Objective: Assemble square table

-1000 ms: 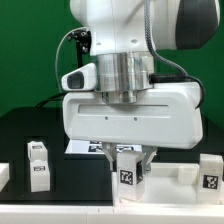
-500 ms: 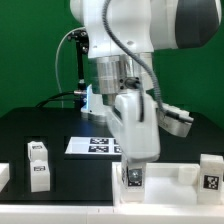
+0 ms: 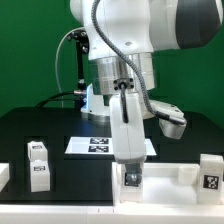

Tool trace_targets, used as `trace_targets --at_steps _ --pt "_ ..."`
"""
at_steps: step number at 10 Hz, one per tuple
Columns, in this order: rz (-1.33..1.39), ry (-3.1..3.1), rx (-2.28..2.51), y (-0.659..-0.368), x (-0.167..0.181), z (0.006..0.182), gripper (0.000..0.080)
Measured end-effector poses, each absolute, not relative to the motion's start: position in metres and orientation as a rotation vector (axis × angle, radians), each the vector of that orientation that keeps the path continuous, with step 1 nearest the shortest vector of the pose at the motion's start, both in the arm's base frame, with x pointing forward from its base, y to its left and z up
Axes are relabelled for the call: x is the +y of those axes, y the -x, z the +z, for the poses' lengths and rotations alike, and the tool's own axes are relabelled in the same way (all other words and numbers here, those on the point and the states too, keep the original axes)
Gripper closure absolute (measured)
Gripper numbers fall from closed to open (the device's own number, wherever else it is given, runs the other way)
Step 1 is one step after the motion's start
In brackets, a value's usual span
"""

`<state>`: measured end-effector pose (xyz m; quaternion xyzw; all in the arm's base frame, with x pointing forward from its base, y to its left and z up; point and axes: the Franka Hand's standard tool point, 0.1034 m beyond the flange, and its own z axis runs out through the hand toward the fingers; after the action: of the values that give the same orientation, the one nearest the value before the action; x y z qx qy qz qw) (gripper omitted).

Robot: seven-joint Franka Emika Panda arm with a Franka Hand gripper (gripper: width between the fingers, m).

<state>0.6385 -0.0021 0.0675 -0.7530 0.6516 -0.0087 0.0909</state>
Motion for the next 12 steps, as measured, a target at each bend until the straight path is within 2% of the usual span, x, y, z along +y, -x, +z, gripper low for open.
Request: trace_targets --at_steps 1,2,3,6,8,9,10,11,12 --pt "-0.093 2.441 1.672 -0.6392 -0.0013 0.0691 0.0225" --pt "-0.136 2.593 1.436 -0.6390 0.0015 0.0712 0.0163" --pt "-0.132 2.597 1.430 -0.6384 0.0002 0.0697 0.0154" --pt "-0.163 2.765 1.108 -0.6383 -0.0007 0.0692 0.0150" --pt "-0.233 2.959 0.522 -0.6400 -0.0054 0.0678 0.0150" --pt "-0.221 2.923 0.655 -0.6397 -0.0051 0.0674 0.0150" --pt "-0.220 2.921 0.663 -0.6397 -0.0048 0.0672 0.0253" --pt "-0.218 2.916 0.681 -0.6396 -0.0052 0.0670 0.0387" --pt "-0.211 2.891 0.775 -0.6390 -0.0066 0.0665 0.0387"
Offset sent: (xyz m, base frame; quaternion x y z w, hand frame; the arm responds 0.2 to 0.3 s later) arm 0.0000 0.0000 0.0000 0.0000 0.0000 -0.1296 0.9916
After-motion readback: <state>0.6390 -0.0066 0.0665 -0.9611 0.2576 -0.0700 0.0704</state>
